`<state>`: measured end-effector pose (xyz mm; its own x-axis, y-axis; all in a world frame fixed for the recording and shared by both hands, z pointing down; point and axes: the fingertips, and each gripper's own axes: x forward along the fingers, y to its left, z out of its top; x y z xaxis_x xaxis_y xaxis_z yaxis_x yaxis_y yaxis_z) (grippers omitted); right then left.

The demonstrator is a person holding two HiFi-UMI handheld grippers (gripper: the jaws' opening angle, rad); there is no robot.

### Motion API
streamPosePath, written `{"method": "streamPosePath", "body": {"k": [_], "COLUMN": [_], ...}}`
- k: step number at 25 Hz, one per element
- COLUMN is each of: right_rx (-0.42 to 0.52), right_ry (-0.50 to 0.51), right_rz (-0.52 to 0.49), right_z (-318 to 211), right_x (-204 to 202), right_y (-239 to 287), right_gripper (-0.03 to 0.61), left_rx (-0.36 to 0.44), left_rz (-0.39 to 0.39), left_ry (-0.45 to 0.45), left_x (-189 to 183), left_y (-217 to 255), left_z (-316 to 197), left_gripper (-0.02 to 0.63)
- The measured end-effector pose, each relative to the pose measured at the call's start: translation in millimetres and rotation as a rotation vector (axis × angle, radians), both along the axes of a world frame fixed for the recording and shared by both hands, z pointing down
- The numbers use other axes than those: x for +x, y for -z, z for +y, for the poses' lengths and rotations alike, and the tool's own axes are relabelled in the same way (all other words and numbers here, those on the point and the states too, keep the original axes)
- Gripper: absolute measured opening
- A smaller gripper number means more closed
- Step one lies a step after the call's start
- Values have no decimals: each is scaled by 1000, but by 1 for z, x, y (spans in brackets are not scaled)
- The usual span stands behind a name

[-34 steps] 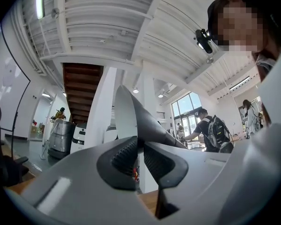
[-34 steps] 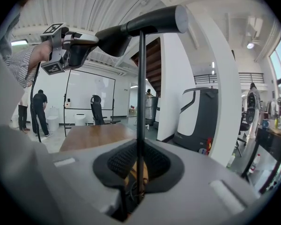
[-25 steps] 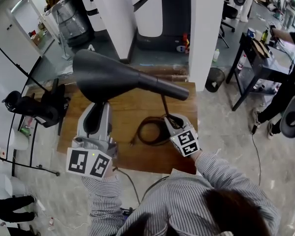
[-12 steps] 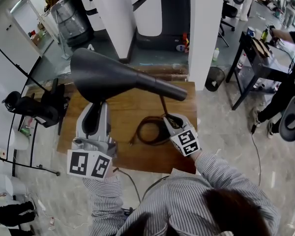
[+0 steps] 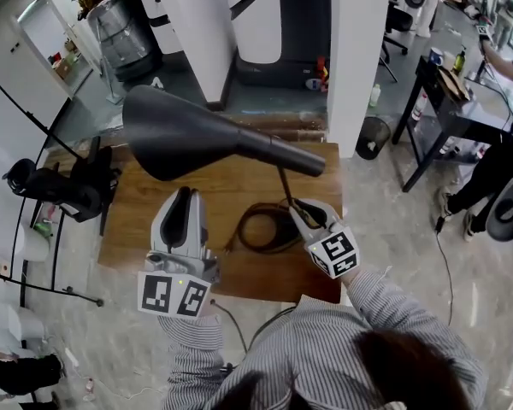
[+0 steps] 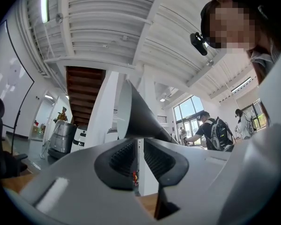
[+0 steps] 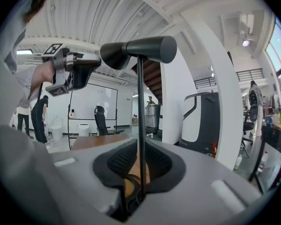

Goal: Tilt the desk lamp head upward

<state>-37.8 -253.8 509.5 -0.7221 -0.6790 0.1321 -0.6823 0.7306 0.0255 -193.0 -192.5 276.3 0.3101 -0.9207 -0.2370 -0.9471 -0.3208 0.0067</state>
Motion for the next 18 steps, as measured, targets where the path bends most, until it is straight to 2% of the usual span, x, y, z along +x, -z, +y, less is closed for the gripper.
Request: {"method": "streamPosePath", "body": {"k": [6, 9, 14, 18], "right_rx": [-50, -61, -66, -67], "right_ry": [42, 44, 51, 58], "right_rz": [-33, -57, -81, -89], "right_z": [29, 41, 60, 69], "right_x": [11, 16, 18, 19], "right_y": [13, 23, 43, 47], "right_gripper": [43, 41, 40, 40], "left_rx": [-152, -216, -320, -367], "left_rz": [93, 96, 107, 119], "left_ry": [-150, -213, -268, -256], "left_x": [52, 76, 107, 117], "left_y": [-70, -108, -153, -174], "left_z": [-1, 1, 5, 10], "left_gripper": [43, 35, 9, 3]}}
